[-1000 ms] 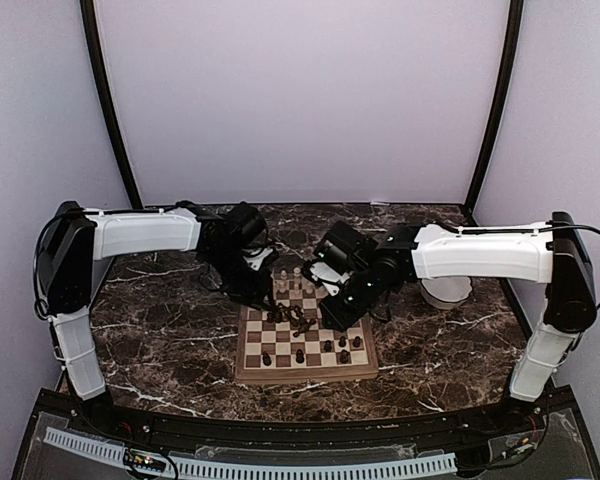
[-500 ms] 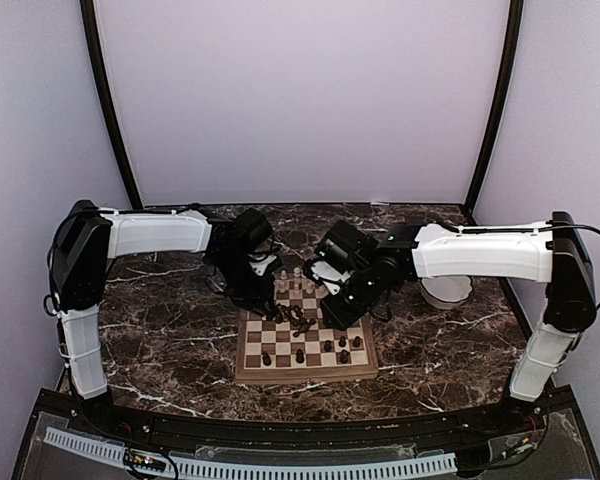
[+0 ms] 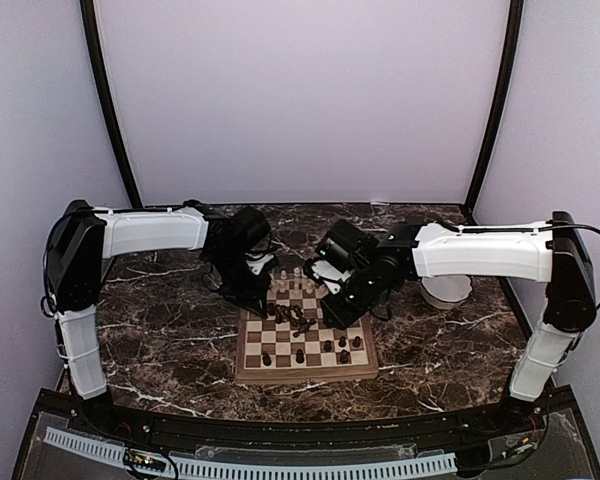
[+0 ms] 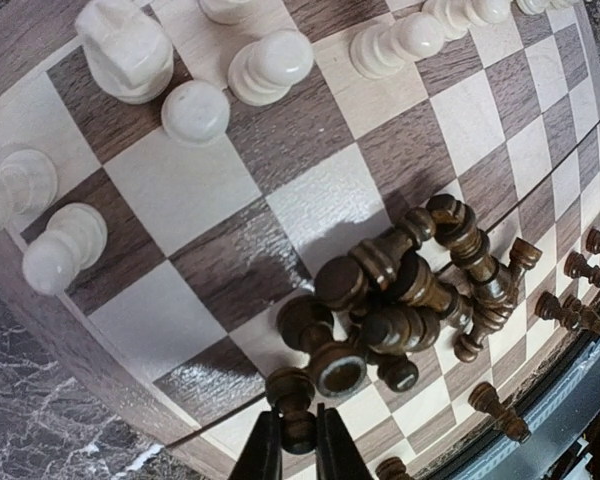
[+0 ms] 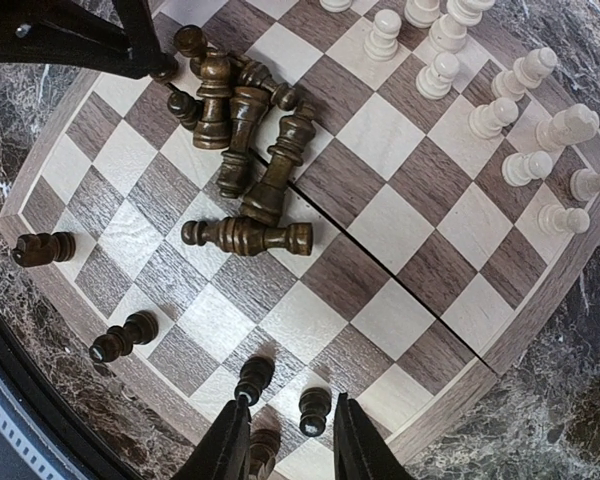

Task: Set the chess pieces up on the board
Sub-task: Pick up the pawn from the chessboard, then place the pawn at h7.

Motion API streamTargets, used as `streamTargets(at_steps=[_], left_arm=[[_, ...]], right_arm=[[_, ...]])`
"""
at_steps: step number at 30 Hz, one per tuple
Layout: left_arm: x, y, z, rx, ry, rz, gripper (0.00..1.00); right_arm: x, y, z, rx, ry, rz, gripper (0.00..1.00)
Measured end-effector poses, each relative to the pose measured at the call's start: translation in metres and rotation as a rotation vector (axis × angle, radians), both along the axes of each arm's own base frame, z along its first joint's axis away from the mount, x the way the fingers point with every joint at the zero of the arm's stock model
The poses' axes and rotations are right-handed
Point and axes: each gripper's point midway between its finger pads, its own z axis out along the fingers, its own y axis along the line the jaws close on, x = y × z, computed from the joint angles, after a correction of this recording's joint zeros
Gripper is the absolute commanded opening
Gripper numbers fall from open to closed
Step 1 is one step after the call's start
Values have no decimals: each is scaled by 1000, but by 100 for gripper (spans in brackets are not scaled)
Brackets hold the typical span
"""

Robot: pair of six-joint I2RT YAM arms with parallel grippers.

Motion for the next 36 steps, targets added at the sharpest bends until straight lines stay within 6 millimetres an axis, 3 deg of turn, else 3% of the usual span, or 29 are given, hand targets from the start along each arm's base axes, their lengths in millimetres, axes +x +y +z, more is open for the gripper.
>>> streamTargets(at_steps=[5, 11, 17, 24, 36], left_arm=[[-4, 7, 19, -10, -39, -6, 7], [-24, 17, 35, -47, -51, -31, 7], [-58, 19, 27, -62, -1, -98, 7], [-81, 6, 24, -57, 5, -183, 7], [-75, 12, 12, 3, -10, -176, 7]], right_arm=[[0, 0, 0, 2, 2, 1, 31], [0, 1, 0, 2, 2, 4, 31], [-1, 1, 0, 4, 4, 6, 31], [-1, 1, -2, 2, 9, 8, 31], [-1, 1, -2, 2, 9, 8, 31]])
